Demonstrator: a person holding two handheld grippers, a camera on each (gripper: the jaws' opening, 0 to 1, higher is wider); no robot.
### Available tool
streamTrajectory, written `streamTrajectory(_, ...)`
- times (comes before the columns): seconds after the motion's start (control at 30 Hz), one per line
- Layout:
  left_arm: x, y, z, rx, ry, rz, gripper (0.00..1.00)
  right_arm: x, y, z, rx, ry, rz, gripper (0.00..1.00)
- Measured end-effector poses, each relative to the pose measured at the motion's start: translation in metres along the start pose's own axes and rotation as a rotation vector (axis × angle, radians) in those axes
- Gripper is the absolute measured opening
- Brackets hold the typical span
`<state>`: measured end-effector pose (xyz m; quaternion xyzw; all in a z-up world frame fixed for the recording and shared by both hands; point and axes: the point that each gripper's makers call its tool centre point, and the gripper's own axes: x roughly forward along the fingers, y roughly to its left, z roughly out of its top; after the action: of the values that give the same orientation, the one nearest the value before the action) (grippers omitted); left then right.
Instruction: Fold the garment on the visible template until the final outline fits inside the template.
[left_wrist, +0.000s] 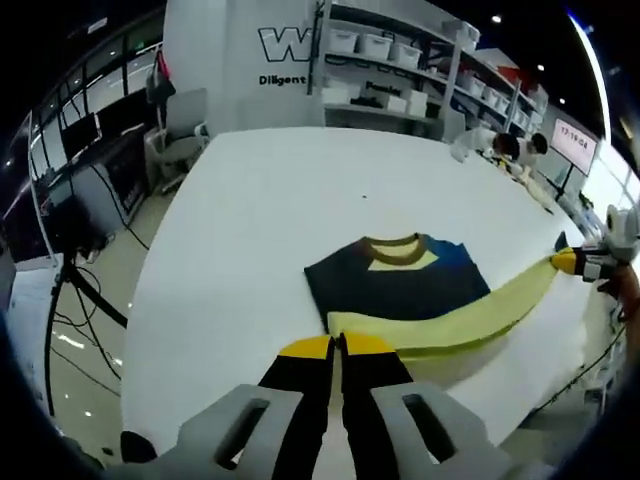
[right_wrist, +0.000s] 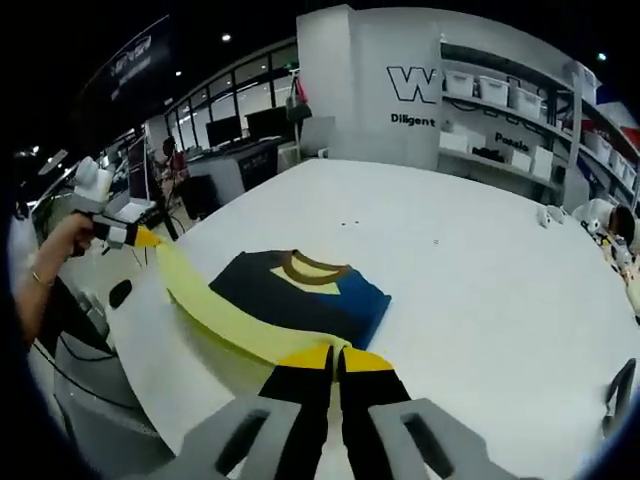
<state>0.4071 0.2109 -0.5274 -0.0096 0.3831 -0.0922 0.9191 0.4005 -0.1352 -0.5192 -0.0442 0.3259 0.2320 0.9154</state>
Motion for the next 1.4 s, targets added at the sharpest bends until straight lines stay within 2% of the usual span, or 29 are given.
streamTrajectory(0.07,0.011,0.005,0.013,-0.009,-0.011,0.007,0.06,0.011,-0.008,0.01,0.013,-0.01,-0.007,0.0)
streamTrajectory(0.33,0.048,0.014,0.04,-0.015,-0.014,0.013,0.06,0.041,-0.031,0.034,0.063,-0.027,-0.031,0.0)
streamTrajectory(0.53,0.082,0.019,0.06,-0.013,-0.011,0.012,0.06,0.068,-0.045,0.038,0.063,0.008,-0.049,0.0)
streamTrajectory(0.67,0.102,0.023,0.068,-0.02,-0.012,0.022,0.06,0.087,-0.057,0.038,0.096,0.032,-0.052,0.0)
streamTrajectory(0.87,0.136,0.037,0.068,-0.047,0.026,0.044,0.06,0.115,-0.068,0.041,0.092,0.053,-0.069,0.0)
streamTrajectory(1.17,0.183,0.046,0.062,-0.101,0.092,0.029,0.06,0.157,-0.085,0.026,0.103,0.148,-0.092,0.0)
streamTrajectory(1.2,0.188,0.046,0.062,-0.106,0.096,0.031,0.06,0.161,-0.087,0.027,0.098,0.144,-0.092,0.0)
streamTrajectory(1.33,0.201,0.047,0.056,-0.144,0.111,0.039,0.06,0.172,-0.093,0.024,0.094,0.173,-0.103,0.0)
streamTrajectory(1.4,0.2,0.046,0.057,-0.141,0.111,0.037,0.06,0.176,-0.098,0.026,0.112,0.178,-0.101,0.0)
